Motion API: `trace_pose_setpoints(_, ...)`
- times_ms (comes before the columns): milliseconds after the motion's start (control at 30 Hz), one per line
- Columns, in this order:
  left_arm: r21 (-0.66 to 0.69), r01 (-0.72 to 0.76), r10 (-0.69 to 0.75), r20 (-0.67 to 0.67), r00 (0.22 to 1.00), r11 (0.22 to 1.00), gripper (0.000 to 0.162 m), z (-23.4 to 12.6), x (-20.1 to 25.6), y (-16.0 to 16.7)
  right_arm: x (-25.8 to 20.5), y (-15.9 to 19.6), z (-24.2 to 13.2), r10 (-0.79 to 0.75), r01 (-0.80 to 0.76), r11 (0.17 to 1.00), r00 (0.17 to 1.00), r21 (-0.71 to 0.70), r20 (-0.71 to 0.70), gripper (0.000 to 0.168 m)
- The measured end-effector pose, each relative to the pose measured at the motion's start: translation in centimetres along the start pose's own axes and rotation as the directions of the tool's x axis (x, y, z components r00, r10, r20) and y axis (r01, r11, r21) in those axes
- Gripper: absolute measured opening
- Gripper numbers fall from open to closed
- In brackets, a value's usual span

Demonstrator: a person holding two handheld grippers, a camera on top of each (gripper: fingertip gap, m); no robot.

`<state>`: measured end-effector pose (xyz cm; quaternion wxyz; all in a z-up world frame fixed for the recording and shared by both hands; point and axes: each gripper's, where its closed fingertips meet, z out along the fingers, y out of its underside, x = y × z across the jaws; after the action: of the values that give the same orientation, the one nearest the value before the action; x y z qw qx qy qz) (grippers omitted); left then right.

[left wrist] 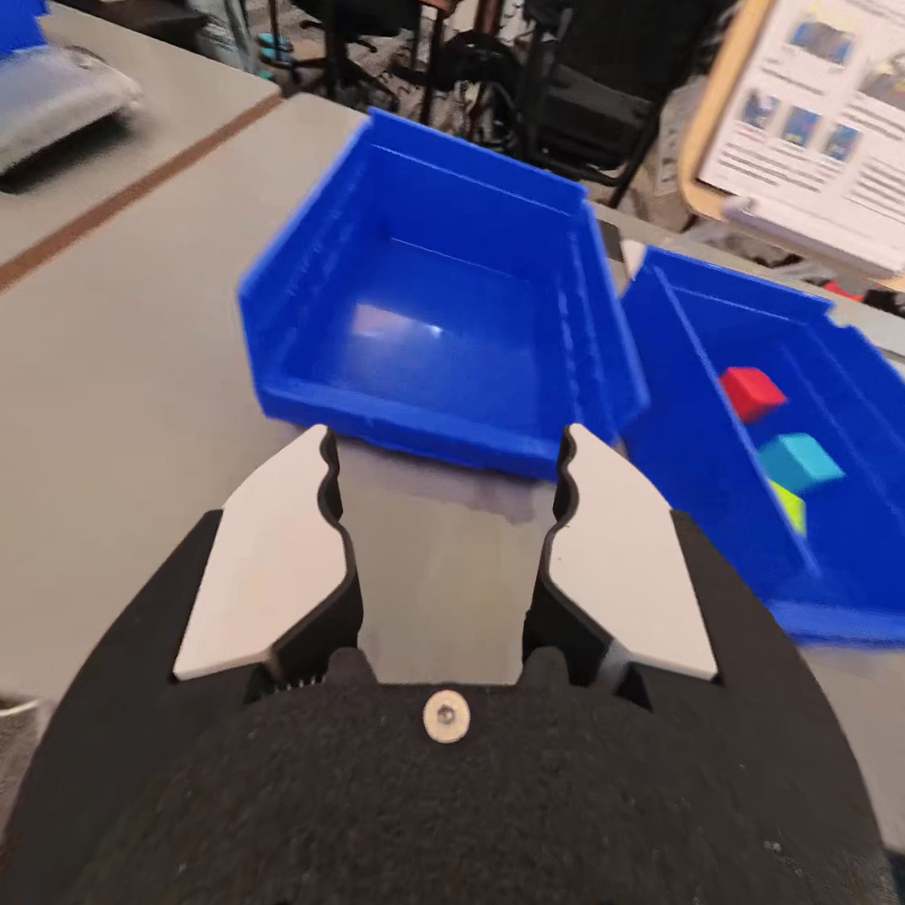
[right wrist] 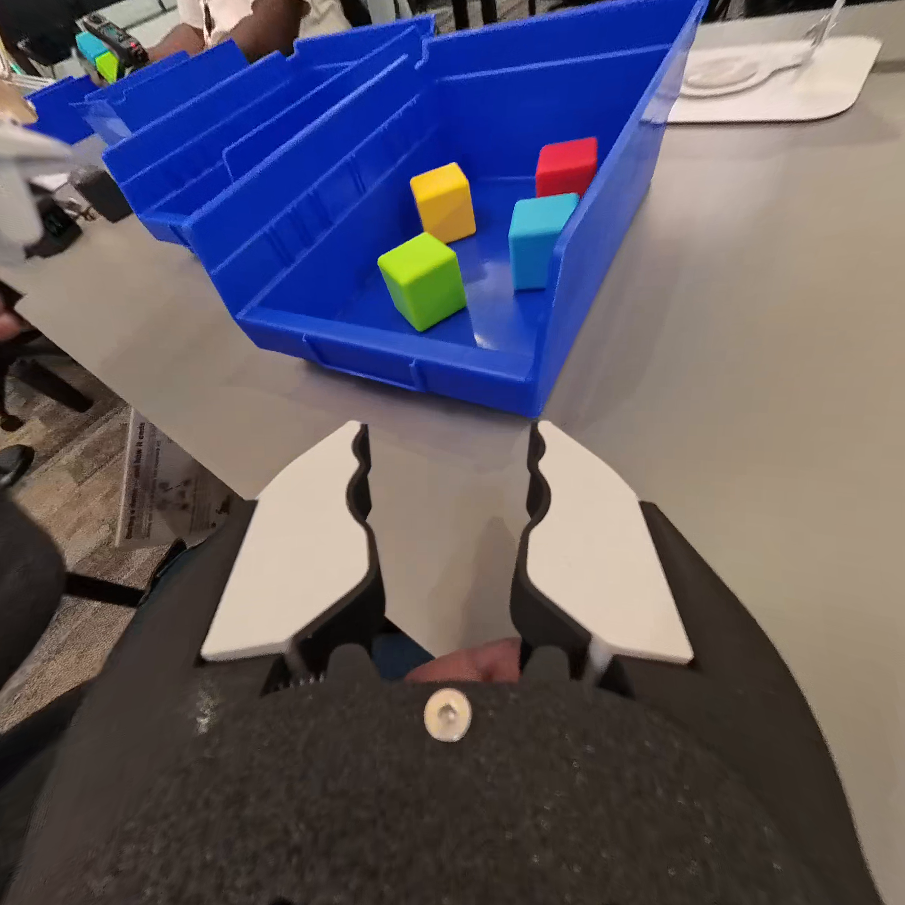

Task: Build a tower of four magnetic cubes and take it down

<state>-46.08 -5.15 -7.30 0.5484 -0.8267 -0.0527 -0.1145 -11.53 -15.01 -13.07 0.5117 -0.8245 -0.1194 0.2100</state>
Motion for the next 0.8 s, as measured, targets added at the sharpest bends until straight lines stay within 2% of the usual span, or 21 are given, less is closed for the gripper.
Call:
trace_pose_setpoints(67, 0.021, -0.030, 0.028, 0.072, 0.997, 0.999, 0.081, 2.8, -3.3, -2.2, -0.1, 0.3, 0.2, -0.016, 0.016, 1.000, 1.000, -0.012, 0.010, 0.069)
trace_pose_setpoints(133, 0.034, -0.055, 0.052, 0.086, 0.995, 0.998, 0.080, 5.8, -5.3, -3.6, -0.6, 0.4, 0.4, -0.021, 0.021, 1.000, 0.999, -0.013, 0.028, 0.068)
trace_pose_setpoints(233, -0.036, -0.108, 0.111, 0.107, 0.988, 0.993, 0.075, 9.5, -6.7, -3.7, -1.9, 0.5, 0.6, -0.053, 0.055, 0.998, 0.996, -0.020, 0.072, 0.059)
trace_pose_setpoints(333, -0.140, -0.165, 0.188, 0.168, 0.968, 0.976, 0.068, 11.6, -8.5, -2.5, -3.6, 1.4, 0.7, -0.095, 0.105, 0.993, 0.983, -0.053, 0.157, 0.060)
trace_pose_setpoints(400, -0.193, -0.197, 0.234, 0.197, 0.952, 0.961, 0.068, 12.5, -9.6, -1.8, -4.7, 2.3, 0.7, -0.098, 0.120, 0.988, 0.973, -0.094, 0.211, 0.060)
trace_pose_setpoints(500, -0.171, -0.188, 0.219, 0.189, 0.957, 0.967, 0.063, 12.8, -10.4, -2.6, -6.1, 3.5, 0.6, -0.109, 0.149, 0.981, 0.954, -0.123, 0.281, 0.065)
trace_pose_setpoints(633, -0.103, -0.197, 0.213, 0.171, 0.962, 0.975, 0.069, 12.2, -11.1, -4.3, -6.5, 4.4, 0.9, -0.140, 0.186, 0.972, 0.950, -0.146, 0.278, 0.065)
trace_pose_setpoints(733, -0.123, -0.216, 0.234, 0.151, 0.961, 0.968, 0.078, 12.7, -12.0, -4.4, -7.0, 4.5, 1.0, -0.133, 0.184, 0.971, 0.946, -0.151, 0.296, 0.064)
trace_pose_setpoints(800, -0.122, -0.234, 0.253, 0.172, 0.952, 0.965, 0.076, 12.4, -12.6, -4.8, -7.1, 4.5, 1.2, -0.140, 0.192, 0.970, 0.945, -0.152, 0.296, 0.063)
